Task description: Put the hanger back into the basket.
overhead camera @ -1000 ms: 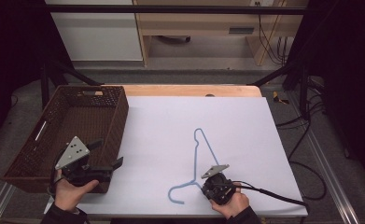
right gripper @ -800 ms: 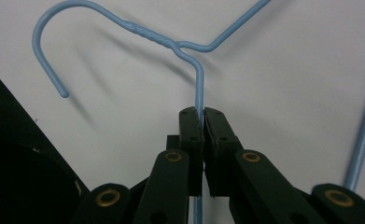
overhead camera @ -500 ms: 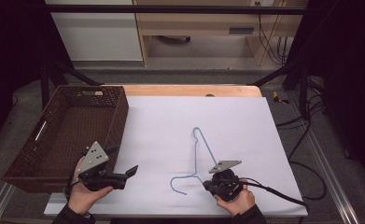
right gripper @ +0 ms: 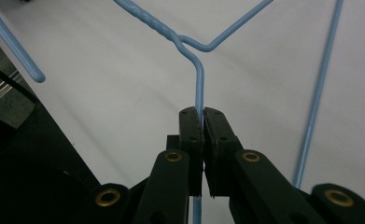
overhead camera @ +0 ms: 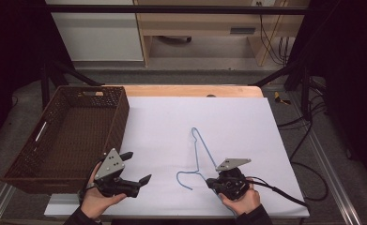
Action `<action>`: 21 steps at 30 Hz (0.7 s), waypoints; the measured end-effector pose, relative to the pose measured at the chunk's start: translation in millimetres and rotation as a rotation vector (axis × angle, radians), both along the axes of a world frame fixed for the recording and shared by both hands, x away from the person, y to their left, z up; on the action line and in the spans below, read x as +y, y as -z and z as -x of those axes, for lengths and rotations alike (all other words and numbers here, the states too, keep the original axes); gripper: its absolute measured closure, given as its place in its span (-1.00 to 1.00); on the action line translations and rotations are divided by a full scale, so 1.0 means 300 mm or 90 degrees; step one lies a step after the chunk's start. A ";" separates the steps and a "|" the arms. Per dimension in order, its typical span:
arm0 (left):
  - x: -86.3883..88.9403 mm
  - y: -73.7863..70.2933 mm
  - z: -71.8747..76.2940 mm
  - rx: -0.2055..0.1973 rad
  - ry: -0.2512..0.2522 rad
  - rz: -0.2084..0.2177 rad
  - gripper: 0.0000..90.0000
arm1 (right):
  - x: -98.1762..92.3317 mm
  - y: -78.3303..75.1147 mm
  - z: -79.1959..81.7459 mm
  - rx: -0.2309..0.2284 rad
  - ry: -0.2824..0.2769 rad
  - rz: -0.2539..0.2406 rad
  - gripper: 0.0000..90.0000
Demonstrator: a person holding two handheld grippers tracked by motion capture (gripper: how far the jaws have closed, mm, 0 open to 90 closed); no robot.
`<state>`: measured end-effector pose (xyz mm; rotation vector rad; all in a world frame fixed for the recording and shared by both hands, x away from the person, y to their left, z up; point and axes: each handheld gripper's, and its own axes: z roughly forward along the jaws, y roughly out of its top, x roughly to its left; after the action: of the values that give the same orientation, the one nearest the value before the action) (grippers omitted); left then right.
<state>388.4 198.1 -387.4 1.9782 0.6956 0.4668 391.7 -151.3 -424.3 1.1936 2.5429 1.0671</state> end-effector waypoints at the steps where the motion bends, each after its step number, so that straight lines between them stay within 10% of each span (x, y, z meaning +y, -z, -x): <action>1: -0.006 0.004 0.000 0.002 0.003 -0.003 -0.85 | -0.002 -0.002 0.001 0.002 0.002 -0.002 0.95; 21: -0.200 0.117 -0.009 0.042 0.079 -0.020 -0.67 | -0.030 -0.013 -0.007 0.006 0.010 -0.034 0.95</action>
<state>391.1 138.0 -422.4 2.0598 0.6064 0.3404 393.9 -160.4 -420.4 1.2329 2.5233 1.1344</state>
